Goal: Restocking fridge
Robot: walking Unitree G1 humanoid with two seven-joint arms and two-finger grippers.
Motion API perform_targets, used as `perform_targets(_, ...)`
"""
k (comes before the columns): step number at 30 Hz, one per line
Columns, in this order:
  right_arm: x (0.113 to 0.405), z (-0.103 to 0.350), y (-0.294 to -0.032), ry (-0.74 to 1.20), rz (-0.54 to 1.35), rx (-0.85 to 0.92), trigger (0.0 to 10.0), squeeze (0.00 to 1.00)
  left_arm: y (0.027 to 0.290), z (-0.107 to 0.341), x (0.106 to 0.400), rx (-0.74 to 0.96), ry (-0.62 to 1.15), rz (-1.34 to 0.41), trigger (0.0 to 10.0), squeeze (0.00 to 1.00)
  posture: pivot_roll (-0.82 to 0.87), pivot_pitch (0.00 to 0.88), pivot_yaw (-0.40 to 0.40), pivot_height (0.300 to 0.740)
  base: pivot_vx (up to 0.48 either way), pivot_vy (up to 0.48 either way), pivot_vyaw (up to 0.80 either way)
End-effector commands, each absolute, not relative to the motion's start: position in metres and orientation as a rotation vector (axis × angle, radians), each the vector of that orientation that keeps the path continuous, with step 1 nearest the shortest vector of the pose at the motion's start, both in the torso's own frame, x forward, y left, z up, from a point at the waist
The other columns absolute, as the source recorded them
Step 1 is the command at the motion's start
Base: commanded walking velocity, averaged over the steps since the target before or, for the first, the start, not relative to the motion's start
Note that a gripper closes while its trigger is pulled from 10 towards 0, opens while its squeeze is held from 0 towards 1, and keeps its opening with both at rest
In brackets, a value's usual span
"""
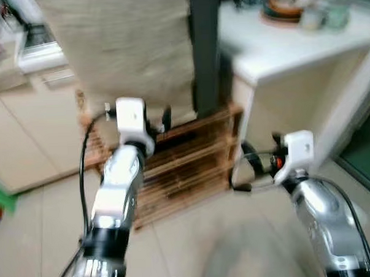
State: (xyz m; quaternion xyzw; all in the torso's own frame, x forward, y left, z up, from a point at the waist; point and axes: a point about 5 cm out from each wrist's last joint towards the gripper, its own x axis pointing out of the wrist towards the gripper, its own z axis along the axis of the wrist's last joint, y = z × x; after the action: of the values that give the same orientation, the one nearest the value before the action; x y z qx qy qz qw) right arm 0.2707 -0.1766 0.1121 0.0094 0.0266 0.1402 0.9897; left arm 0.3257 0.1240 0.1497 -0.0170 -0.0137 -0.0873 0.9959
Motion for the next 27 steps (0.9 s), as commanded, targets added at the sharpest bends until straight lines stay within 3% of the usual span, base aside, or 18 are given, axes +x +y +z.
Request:
perform_targets(1,0.271,0.113,-0.175,0.055,0.293,0.04,10.0,0.0,0.128,0.143,0.324,-0.025,0.0,-0.159,10.0,0.0,-0.18,0.0,0.084,0.74,0.0,0.0,0.65)
perform_targets(14,0.272,0.114,-0.172,0.069,0.354,0.063,10.0,0.0,0.126,0.138,0.32,-0.076,-0.005,-0.139,10.0,0.0,-0.19,0.0,0.071,0.74,0.0,0.0,0.56)
perform_targets(27,0.268,0.102,-0.168,0.087,0.323,0.077,10.0,0.0,0.151,0.125,0.322,-0.124,0.08,-0.055,10.0,0.0,-0.17,0.0,0.136,0.74,0.0,0.447,0.0)
